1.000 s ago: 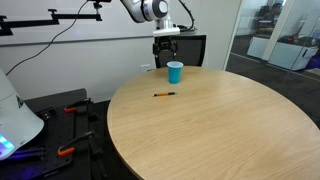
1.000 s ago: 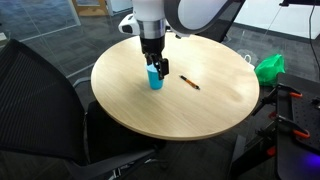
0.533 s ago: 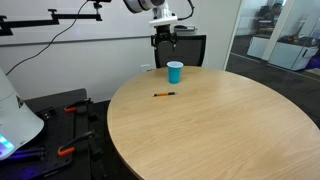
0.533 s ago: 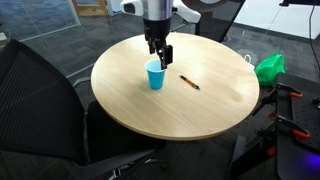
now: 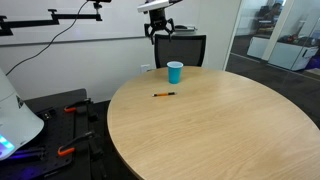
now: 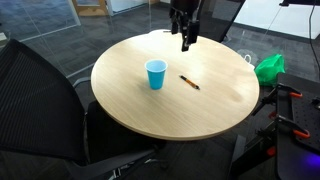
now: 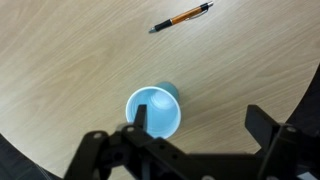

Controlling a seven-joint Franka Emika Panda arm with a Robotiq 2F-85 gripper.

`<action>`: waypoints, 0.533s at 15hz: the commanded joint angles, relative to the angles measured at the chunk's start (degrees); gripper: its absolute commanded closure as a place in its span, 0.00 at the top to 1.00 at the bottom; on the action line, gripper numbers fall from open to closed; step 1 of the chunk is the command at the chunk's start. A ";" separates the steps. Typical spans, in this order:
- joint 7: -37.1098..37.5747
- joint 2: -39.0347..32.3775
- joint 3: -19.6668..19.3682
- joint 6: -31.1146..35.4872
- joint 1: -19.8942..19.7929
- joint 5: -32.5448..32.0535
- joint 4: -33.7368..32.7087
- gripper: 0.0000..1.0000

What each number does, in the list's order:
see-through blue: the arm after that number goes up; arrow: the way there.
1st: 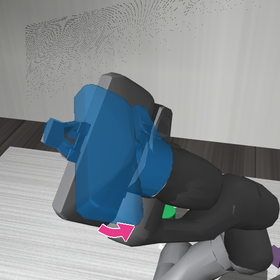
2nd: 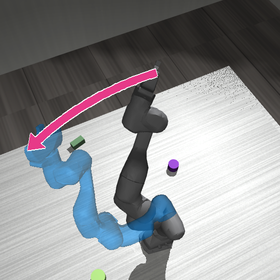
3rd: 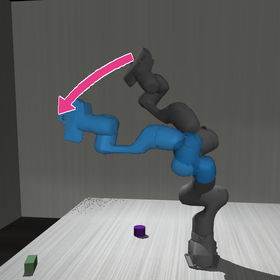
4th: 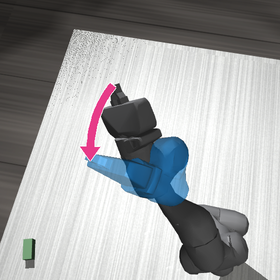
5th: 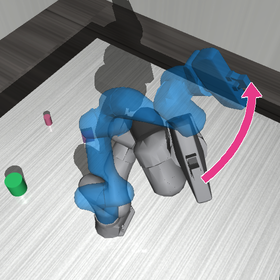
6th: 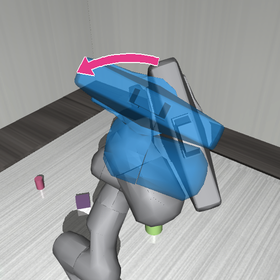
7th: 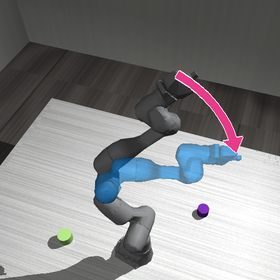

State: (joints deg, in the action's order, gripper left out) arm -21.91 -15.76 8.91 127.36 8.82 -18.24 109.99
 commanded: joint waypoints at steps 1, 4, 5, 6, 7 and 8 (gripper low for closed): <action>-1.51 8.25 0.51 4.90 -1.85 3.96 9.47 1.00; -0.41 4.40 -0.01 1.92 -0.82 2.13 4.70 1.00; -0.41 4.18 0.00 1.92 -0.82 2.13 4.61 1.00; -0.40 3.83 0.01 1.92 -0.76 2.13 4.49 1.00; -0.40 3.65 0.02 1.92 -0.75 2.12 4.48 1.00; -0.40 3.57 0.01 1.92 -0.78 2.12 4.46 1.00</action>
State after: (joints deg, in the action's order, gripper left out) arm -22.31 -12.18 8.92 129.41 8.02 -16.14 114.55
